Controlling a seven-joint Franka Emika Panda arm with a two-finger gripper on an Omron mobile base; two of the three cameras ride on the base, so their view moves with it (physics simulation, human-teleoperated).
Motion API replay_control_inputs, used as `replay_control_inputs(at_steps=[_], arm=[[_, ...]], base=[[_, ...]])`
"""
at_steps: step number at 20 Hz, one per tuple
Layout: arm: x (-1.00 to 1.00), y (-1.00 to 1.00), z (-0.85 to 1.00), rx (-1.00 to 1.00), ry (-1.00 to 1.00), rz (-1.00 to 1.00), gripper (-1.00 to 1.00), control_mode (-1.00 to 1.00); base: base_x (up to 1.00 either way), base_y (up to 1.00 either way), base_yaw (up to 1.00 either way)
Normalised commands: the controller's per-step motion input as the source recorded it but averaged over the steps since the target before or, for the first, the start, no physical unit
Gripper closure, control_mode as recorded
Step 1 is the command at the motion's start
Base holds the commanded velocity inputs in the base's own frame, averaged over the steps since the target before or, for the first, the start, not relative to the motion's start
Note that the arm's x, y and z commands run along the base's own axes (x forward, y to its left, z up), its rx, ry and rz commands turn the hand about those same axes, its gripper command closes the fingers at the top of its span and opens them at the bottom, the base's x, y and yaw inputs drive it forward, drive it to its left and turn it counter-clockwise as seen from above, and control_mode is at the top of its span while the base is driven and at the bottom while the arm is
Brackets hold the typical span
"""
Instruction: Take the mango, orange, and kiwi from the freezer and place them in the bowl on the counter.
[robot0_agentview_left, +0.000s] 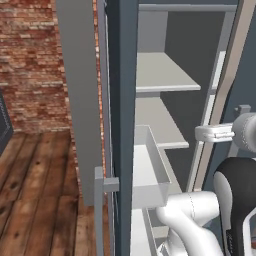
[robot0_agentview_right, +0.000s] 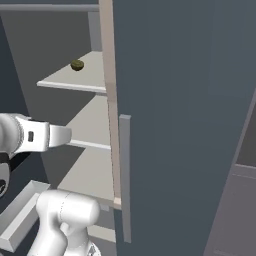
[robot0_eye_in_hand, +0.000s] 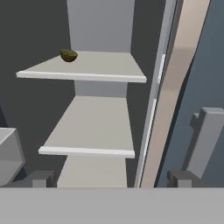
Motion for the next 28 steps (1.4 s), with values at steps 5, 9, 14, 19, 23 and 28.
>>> replay_control_inputs(at_steps=[5,9,14,19,23,28], arm=[[0.06,0.33,0.46,0.00,0.07,0.09,-1.00,-1.00],[0.01,0.83,1.00,-0.05,0.18,0.18,-1.00,-1.00],[0.01,0.57,0.63,-0.02,0.15,0.26,-1.00,-1.00],[0.04,0.09,0.06,0.01,-0.06,0.08,-1.00,-1.00],[0.39,-0.08,0.00,0.06,-0.10,0.01,-1.00,-1.00],[0.46,-0.05,-0.12,-0.03,-0.04,0.00,-1.00,-1.00]], base=[[0.00,0.25,0.06],[0.00,0.00,0.00],[0.00,0.00,0.00],[0.00,0.00,0.00],[0.00,0.00,0.00],[0.00,0.00,0.00]])
